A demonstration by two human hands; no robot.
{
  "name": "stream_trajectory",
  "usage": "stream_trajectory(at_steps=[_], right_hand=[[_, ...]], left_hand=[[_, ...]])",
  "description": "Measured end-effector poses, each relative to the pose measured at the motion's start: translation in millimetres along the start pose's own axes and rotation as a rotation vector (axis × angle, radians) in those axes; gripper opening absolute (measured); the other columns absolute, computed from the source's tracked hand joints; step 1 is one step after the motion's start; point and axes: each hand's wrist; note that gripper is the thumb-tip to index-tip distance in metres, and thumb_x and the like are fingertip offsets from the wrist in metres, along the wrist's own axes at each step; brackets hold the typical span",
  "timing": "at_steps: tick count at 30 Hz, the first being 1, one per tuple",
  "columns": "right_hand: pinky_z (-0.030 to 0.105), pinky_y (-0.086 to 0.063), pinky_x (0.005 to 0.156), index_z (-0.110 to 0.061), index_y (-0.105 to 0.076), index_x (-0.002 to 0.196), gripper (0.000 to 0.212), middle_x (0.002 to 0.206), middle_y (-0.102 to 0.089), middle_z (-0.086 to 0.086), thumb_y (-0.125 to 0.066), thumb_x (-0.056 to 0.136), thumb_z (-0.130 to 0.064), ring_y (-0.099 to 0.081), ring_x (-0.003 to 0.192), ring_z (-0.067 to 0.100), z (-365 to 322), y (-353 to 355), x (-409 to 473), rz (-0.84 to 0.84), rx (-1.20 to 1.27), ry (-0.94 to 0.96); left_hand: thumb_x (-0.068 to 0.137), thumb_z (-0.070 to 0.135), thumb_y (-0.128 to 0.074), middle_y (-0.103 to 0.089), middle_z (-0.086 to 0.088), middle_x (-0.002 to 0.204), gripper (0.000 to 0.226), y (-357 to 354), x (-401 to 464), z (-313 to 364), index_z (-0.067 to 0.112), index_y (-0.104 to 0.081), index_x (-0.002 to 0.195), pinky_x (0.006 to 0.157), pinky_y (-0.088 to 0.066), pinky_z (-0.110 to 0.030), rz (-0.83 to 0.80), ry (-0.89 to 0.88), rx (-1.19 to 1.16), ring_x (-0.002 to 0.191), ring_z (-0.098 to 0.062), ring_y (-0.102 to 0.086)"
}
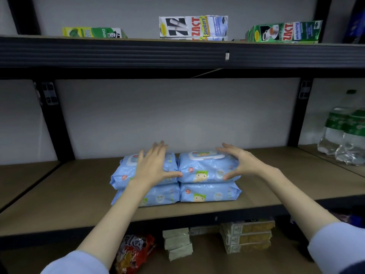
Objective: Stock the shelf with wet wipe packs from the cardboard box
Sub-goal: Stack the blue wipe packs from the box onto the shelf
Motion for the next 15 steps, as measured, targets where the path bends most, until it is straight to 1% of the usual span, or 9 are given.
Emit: stream_trajectory(at_steps=[2, 3, 4, 6, 9, 11, 13, 14, 15], right_hand=[[0.031, -0.02, 0.116, -0.032, -0.037, 0.14, 0.096, 0.154, -0.023, -0.006, -0.086, 0.058, -0.035, -0.02, 0.142, 0.012, 10, 0, -6, 0.005, 0.006, 0.003], [0.028, -0.021, 0.115, -0.032, -0.039, 0.138, 0.094, 0.153, -0.026, -0.006, -0.086, 0.057, -0.035, -0.023, 0.141, 0.011, 13, -1, -6, 0.019, 0.022, 0.011], [0.027, -0.024, 0.114, -0.032, -0.041, 0.137, 0.092, 0.151, -0.029, -0.006, -0.086, 0.057, -0.035, -0.027, 0.14, 0.011, 14, -1, -6, 0.039, 0.036, 0.021], [0.028, -0.029, 0.111, -0.03, -0.045, 0.135, 0.088, 0.147, -0.038, -0.006, -0.086, 0.057, -0.036, -0.037, 0.135, 0.012, 13, -3, -5, 0.064, 0.038, 0.051], [0.029, -0.034, 0.106, -0.025, -0.047, 0.134, 0.083, 0.139, -0.049, -0.005, -0.084, 0.061, -0.034, -0.047, 0.125, 0.017, 11, -9, -3, 0.08, 0.009, 0.102], [0.031, -0.039, 0.102, -0.022, -0.054, 0.129, 0.07, 0.133, -0.056, -0.001, -0.081, 0.066, -0.032, -0.053, 0.118, 0.023, 12, -13, -3, 0.117, 0.001, 0.107], [0.037, -0.05, 0.088, -0.015, -0.067, 0.113, 0.044, 0.111, -0.069, 0.008, -0.076, 0.072, -0.027, -0.064, 0.098, 0.031, 16, -15, -5, 0.253, -0.039, 0.167], [0.039, -0.053, 0.081, -0.011, -0.072, 0.103, 0.033, 0.1, -0.072, 0.011, -0.073, 0.073, -0.024, -0.067, 0.09, 0.032, 18, -16, -6, 0.318, -0.042, 0.193], [0.038, -0.054, 0.081, -0.007, -0.073, 0.097, 0.027, 0.097, -0.073, 0.012, -0.071, 0.075, -0.021, -0.069, 0.09, 0.031, 21, -17, -8, 0.347, -0.027, 0.194]], left_hand=[[0.058, 0.084, -0.04, -0.015, 0.005, 0.156, 0.111, -5, 6, 27, 0.02, -0.021, 0.145, 0.113, -0.01, -0.033, 0.016, -0.172, -0.051, 0.144, -0.011, -0.011], [0.06, 0.083, -0.039, -0.015, 0.005, 0.156, 0.108, -9, 8, 39, 0.02, -0.021, 0.146, 0.113, -0.009, -0.03, 0.001, -0.243, -0.058, 0.144, -0.009, -0.011], [0.066, 0.078, -0.044, -0.013, 0.005, 0.156, 0.102, -13, 11, 48, 0.019, -0.02, 0.146, 0.113, -0.008, -0.028, -0.016, -0.292, -0.046, 0.144, -0.009, -0.011], [0.076, 0.064, -0.053, -0.011, 0.004, 0.157, 0.092, -22, 18, 58, 0.019, -0.016, 0.147, 0.114, -0.004, -0.027, -0.036, -0.335, -0.018, 0.144, -0.008, -0.009], [0.079, 0.052, -0.06, -0.014, 0.001, 0.156, 0.089, -29, 26, 61, 0.016, -0.015, 0.148, 0.114, -0.006, -0.024, -0.091, -0.362, -0.024, 0.144, -0.01, -0.012], [0.082, 0.043, -0.062, -0.02, -0.002, 0.155, 0.082, -29, 28, 60, 0.014, -0.021, 0.146, 0.113, -0.011, -0.023, -0.134, -0.37, -0.107, 0.143, -0.012, -0.016], [0.084, 0.038, -0.061, -0.023, -0.003, 0.154, 0.075, -28, 28, 59, 0.014, -0.026, 0.145, 0.113, -0.012, -0.02, -0.149, -0.376, -0.17, 0.143, -0.012, -0.018], [0.085, 0.037, -0.059, -0.023, -0.002, 0.154, 0.072, -29, 28, 58, 0.015, -0.027, 0.145, 0.113, -0.012, -0.02, -0.145, -0.381, -0.182, 0.143, -0.012, -0.018], [0.086, 0.037, -0.058, -0.023, -0.002, 0.154, 0.07, -30, 28, 57, 0.015, -0.026, 0.145, 0.113, -0.011, -0.019, -0.135, -0.388, -0.183, 0.143, -0.012, -0.018]])
Point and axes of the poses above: each hand's wrist, its own x-axis towards the middle knuckle, its own y-axis out of the back of the hand, z = x × y
